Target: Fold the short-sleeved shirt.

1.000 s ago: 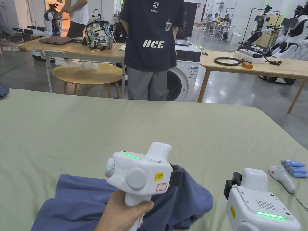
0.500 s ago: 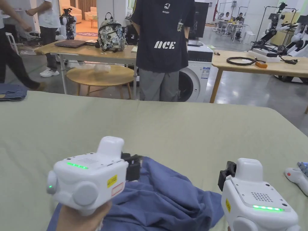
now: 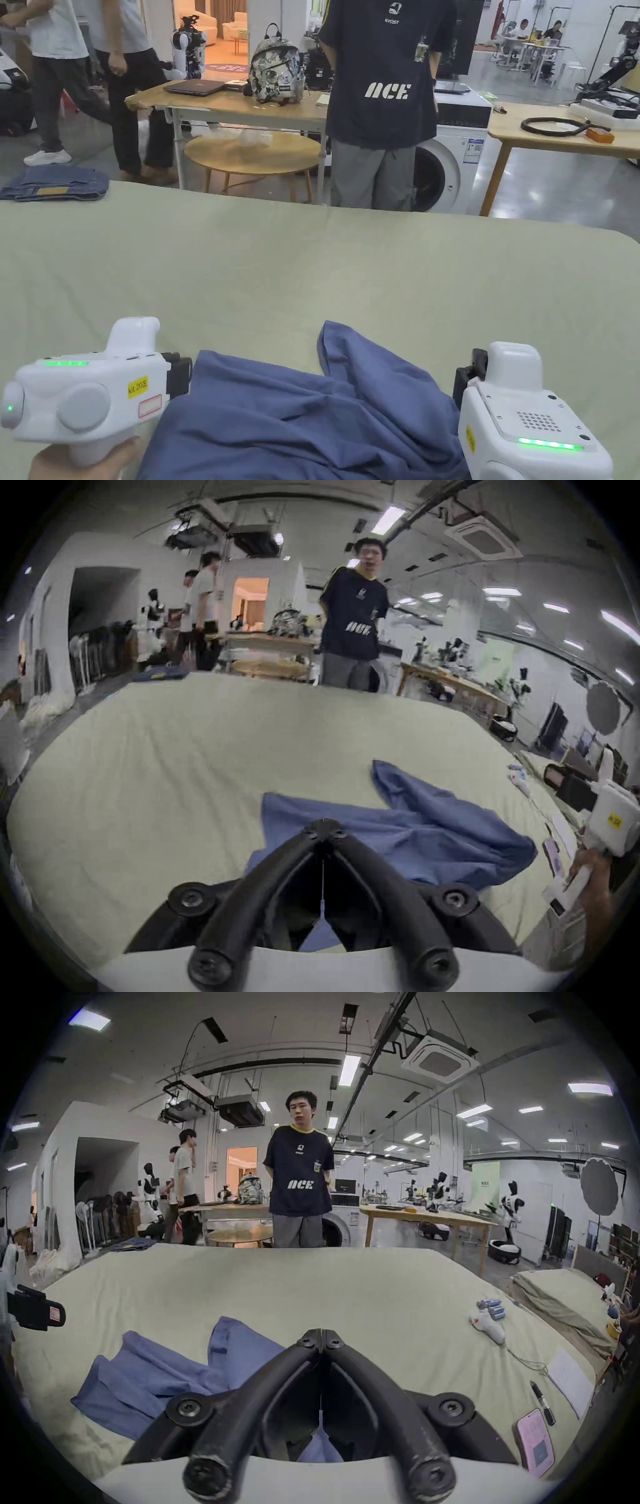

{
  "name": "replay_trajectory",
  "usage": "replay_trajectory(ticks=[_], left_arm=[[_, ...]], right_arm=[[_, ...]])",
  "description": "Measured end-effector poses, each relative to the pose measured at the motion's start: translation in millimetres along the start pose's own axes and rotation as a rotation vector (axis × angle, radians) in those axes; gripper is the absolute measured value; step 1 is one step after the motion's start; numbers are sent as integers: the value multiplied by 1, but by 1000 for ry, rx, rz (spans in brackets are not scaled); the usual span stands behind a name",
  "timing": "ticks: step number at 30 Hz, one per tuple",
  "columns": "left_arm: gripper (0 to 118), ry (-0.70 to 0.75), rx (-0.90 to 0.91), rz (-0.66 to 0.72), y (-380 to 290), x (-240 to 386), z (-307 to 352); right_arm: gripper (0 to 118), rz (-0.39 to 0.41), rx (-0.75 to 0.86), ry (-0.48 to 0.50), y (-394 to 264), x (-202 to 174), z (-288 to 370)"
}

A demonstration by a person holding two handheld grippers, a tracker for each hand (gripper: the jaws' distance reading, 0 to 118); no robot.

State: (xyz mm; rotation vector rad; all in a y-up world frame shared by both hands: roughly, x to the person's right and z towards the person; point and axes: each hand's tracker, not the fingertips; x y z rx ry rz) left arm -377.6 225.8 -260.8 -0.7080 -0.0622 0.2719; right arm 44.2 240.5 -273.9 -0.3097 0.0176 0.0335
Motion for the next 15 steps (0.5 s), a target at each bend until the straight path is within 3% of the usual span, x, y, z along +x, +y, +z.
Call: replay_trajectory(ticks=[6,7,9,10,15], left_arm=[[0,70,-232,32,-8,-25,-27],[4,70,-266,51,-12,-27,-31],[32,92,-308,85,-19,-30,-36],[39,123,-319,84,-23,-29,-36],[47,243,-415,56,-42,-27,-49]], right_arm=[[0,0,-13,3,-2,1,-5],[0,1,-17,3,-3,1,-6],[0,0,-26,5,-5,2,-8],[0,0,-29,5,-6,2,-8],[0,0,-51,2,-11,5,-10]])
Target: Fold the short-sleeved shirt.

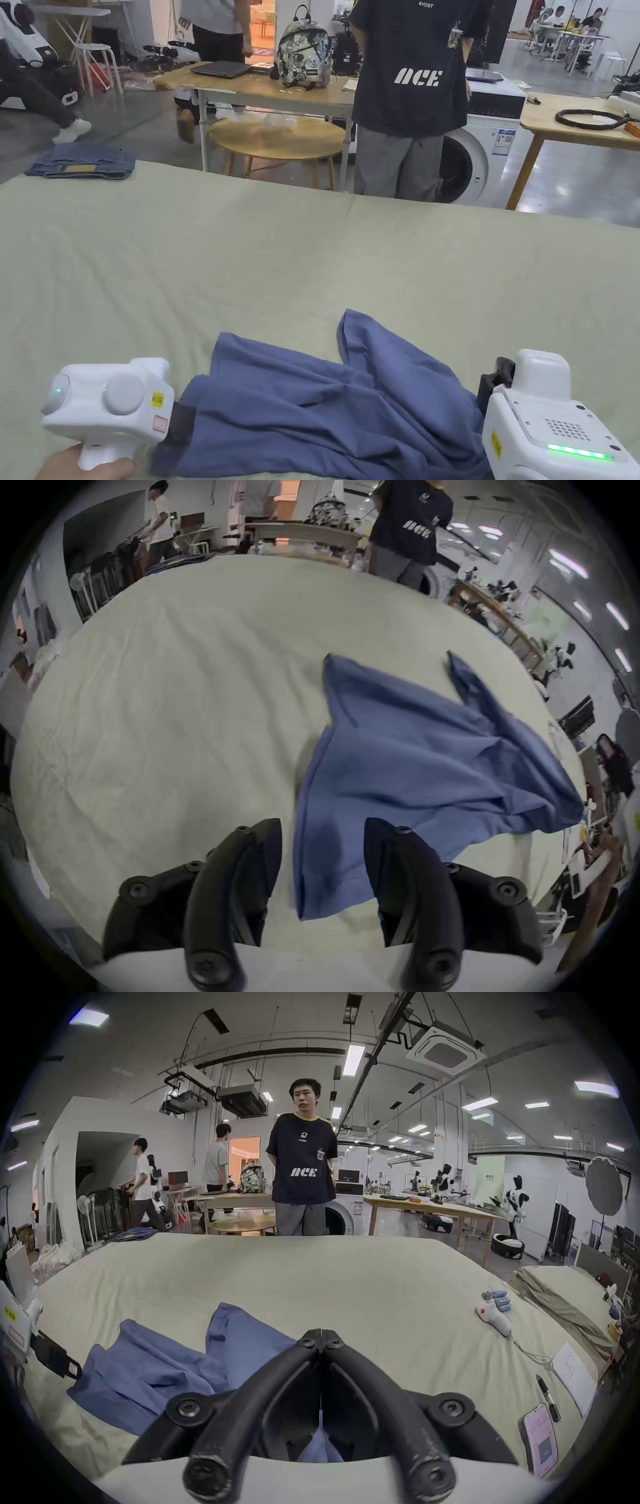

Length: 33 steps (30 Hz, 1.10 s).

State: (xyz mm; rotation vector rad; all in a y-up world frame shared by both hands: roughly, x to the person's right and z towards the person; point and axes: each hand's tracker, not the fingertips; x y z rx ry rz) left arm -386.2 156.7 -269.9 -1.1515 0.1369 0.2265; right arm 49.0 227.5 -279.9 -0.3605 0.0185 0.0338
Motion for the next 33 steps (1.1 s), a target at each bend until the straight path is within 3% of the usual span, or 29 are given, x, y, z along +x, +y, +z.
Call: replay_trajectory(ticks=[6,9,10,11,14,20,24,27,28,30,31,33], left_arm=[[58,86,-10,-40,-14,12,-9],[58,118,-23,-146,-20,28,-2],[55,101,-15,-153,-22,31,0],[45,78,-15,-148,-18,29,-5],[1,18,-18,-119,-20,24,-7],[0,-61,43,-80,-19,3,0],[0,-63,77,-80,-22,5,16],[0,-77,87,-66,-21,5,19],[0,-78,88,-65,-22,5,19],[0,-78,90,-60,-22,5,19],[0,-80,89,-57,-22,5,18],[0,-84,91,-48,-23,4,17]], right_arm=[[0,-3,-19,-9,-5,8,0],[0,-14,-31,-15,-7,14,-1],[0,-20,-35,-16,-7,16,-1],[0,-25,-39,-19,-7,19,-1],[0,-40,-60,-26,-5,30,-5],[0,-55,-240,21,6,64,-44],[1,-2,-393,10,6,75,-86],[10,16,-534,33,3,78,-117],[20,6,-563,45,-1,79,-125],[67,35,-612,39,-7,78,-139],[85,30,-634,37,-11,78,-145],[85,15,-697,32,-21,78,-158]])
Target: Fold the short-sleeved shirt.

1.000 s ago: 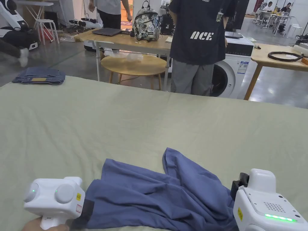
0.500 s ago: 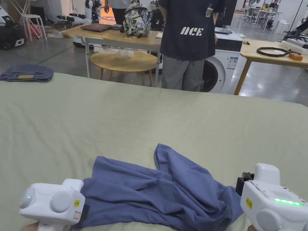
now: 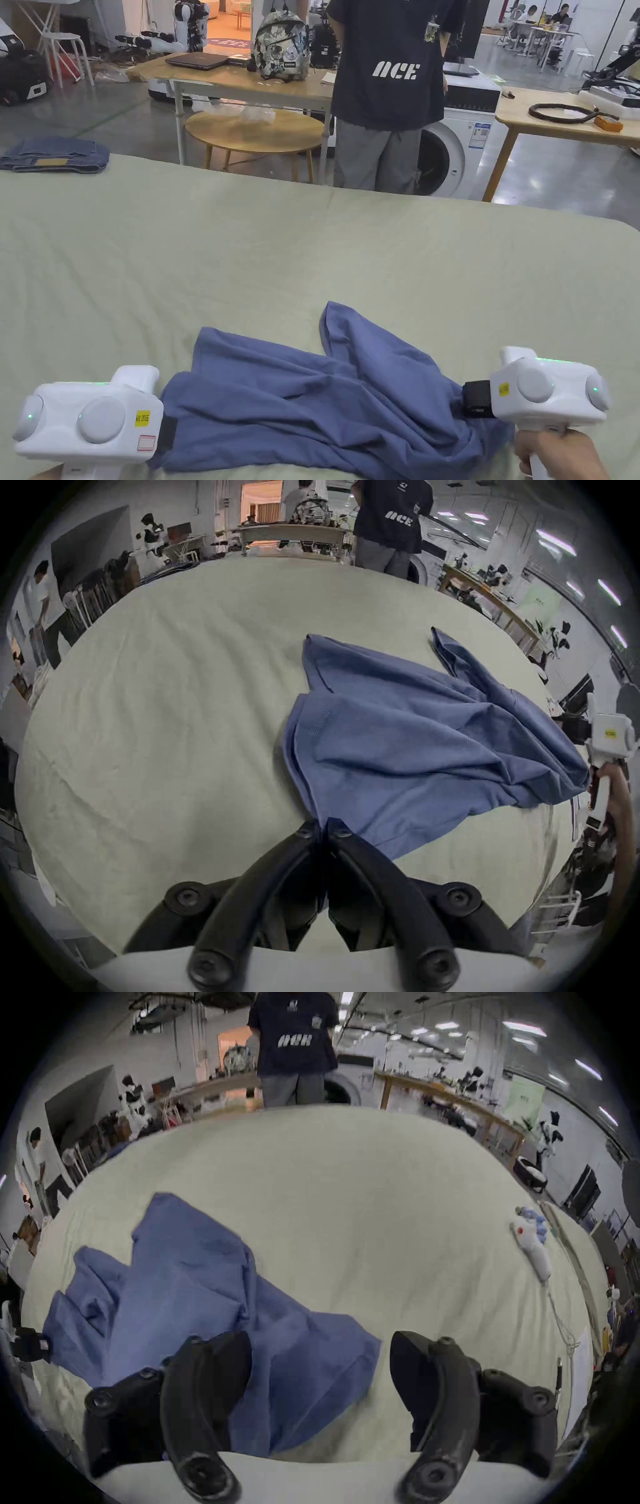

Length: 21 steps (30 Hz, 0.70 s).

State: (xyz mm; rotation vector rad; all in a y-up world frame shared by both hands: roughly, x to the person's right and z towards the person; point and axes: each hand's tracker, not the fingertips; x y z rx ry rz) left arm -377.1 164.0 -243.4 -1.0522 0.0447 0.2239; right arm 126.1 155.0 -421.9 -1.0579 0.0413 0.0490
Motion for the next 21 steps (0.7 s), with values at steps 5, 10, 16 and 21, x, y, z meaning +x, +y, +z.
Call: replay_trajectory(ticks=[5,10,16,21], left_arm=[[0,-4,3,16,0,-2,-1],[0,-15,48,34,2,-5,3],[0,-40,157,24,19,-6,30],[0,-51,269,3,51,-10,69]], right_arm=[[74,-31,-17,93,-12,2,-9],[4,-44,62,83,-24,3,10],[4,-69,244,84,-26,6,67],[4,-62,371,55,-13,15,114]])
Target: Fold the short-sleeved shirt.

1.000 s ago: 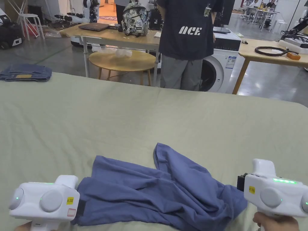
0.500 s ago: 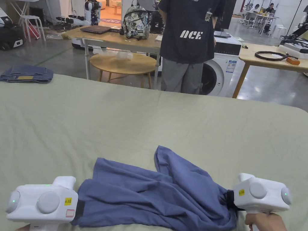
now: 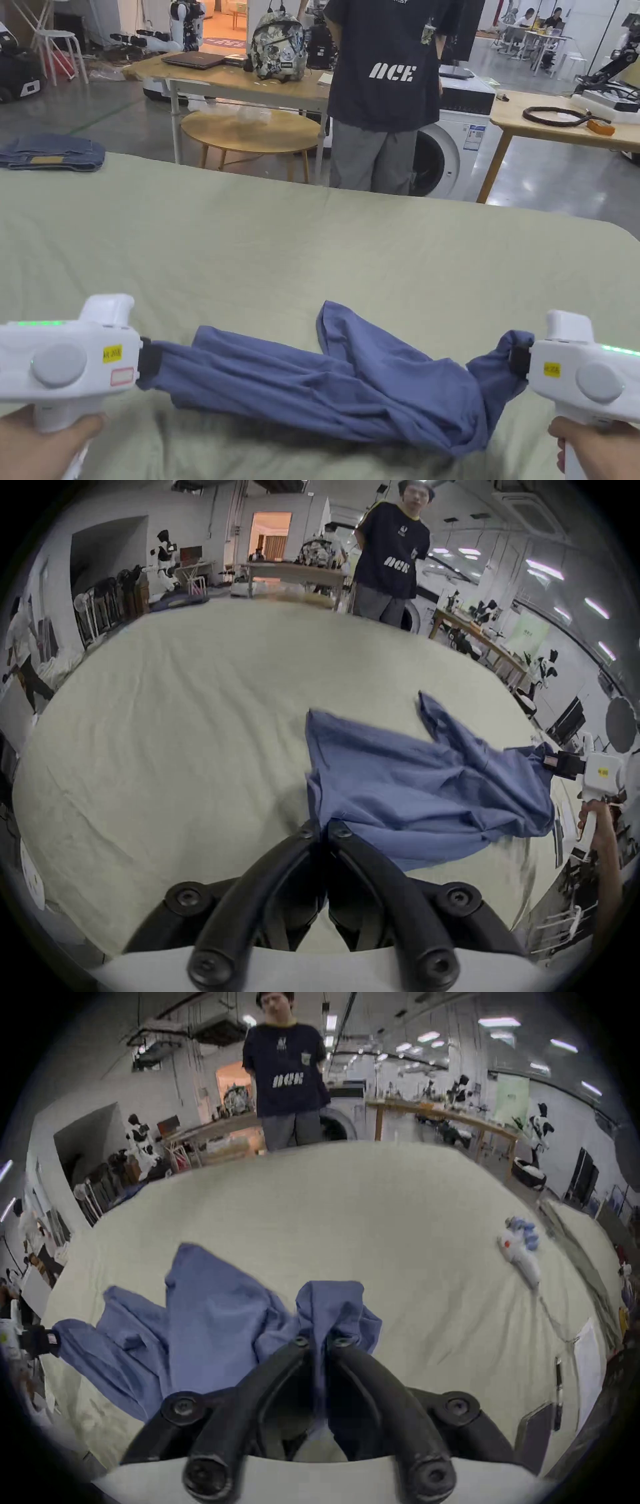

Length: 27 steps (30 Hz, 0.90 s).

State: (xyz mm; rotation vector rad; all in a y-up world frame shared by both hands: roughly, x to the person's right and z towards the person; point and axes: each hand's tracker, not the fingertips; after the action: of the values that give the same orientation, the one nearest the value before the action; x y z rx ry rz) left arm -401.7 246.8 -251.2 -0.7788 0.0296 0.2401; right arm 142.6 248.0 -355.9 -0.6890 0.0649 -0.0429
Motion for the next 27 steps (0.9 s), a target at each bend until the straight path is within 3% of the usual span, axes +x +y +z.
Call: replay_trajectory(ticks=[7,17,27], left_arm=[[0,17,155,-1,77,-10,45],[0,67,306,-68,181,2,73],[0,122,429,-77,260,19,99]], right_arm=[[4,-51,137,-4,59,6,48],[4,7,322,-38,140,-25,82],[4,8,447,-83,230,-51,98]])
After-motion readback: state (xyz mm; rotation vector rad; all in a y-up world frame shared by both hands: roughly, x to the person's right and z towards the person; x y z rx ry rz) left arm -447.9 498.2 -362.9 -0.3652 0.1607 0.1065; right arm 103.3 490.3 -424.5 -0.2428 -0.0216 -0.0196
